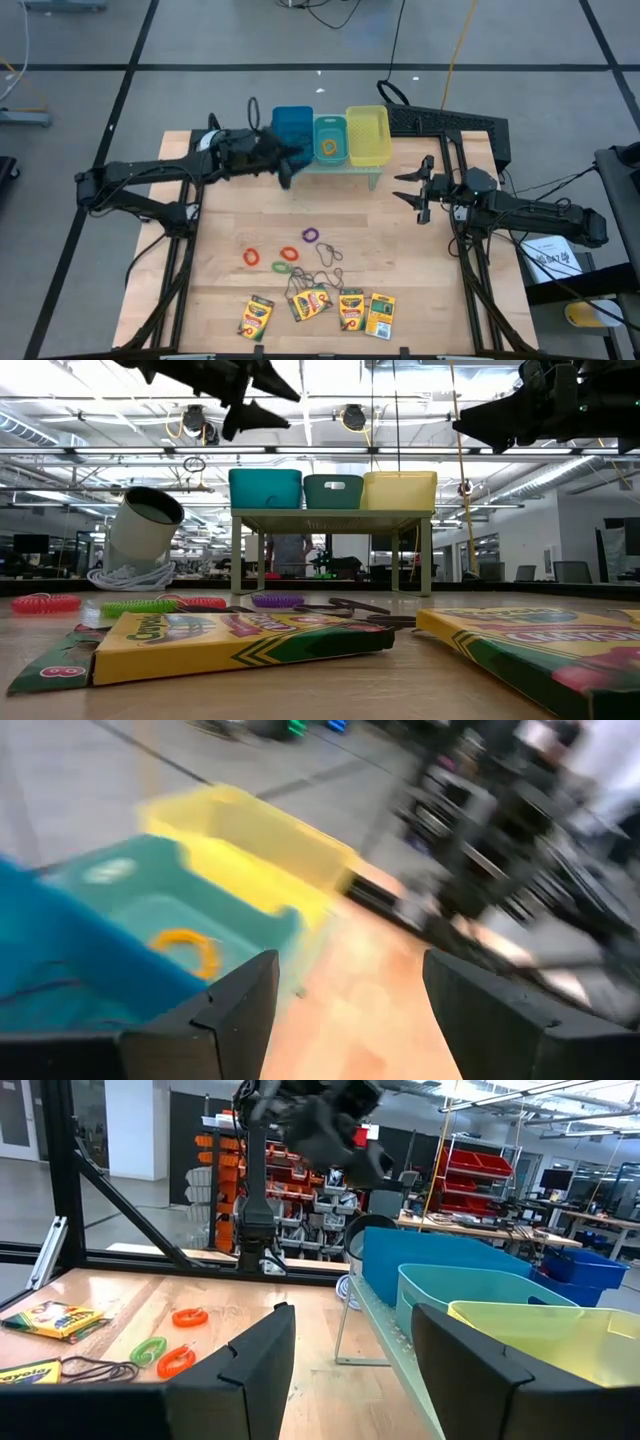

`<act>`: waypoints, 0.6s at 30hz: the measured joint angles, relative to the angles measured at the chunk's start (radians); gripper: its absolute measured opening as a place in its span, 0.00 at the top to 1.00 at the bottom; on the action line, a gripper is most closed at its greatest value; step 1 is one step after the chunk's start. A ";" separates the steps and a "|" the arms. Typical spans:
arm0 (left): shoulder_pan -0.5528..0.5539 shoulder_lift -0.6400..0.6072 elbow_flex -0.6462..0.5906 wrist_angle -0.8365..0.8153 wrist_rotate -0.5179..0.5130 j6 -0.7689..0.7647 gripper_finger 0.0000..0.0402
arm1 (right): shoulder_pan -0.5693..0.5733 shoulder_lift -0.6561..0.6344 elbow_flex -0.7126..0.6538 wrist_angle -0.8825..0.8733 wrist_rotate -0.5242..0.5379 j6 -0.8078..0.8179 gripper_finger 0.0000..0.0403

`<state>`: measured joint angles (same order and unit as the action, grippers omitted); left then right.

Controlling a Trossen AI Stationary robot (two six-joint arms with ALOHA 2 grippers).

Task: Pick & Place Office Desk Supplies
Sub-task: Put the purple rubber band into the blue bin on the shelf

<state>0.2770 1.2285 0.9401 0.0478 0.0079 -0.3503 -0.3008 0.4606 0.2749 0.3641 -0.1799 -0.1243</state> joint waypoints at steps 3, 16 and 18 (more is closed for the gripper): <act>-0.048 0.014 0.000 -0.016 0.043 0.043 0.35 | 0.000 0.000 0.000 0.002 0.000 0.000 0.52; -0.246 0.114 0.000 -0.111 0.044 0.092 0.35 | 0.000 0.005 0.000 0.015 0.000 0.000 0.52; -0.279 0.163 0.000 -0.095 0.044 0.130 0.35 | 0.000 0.006 0.000 0.015 -0.001 0.000 0.52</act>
<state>-0.0017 1.3911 0.9398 -0.0472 0.0518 -0.2207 -0.3004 0.4669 0.2749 0.3789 -0.1805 -0.1238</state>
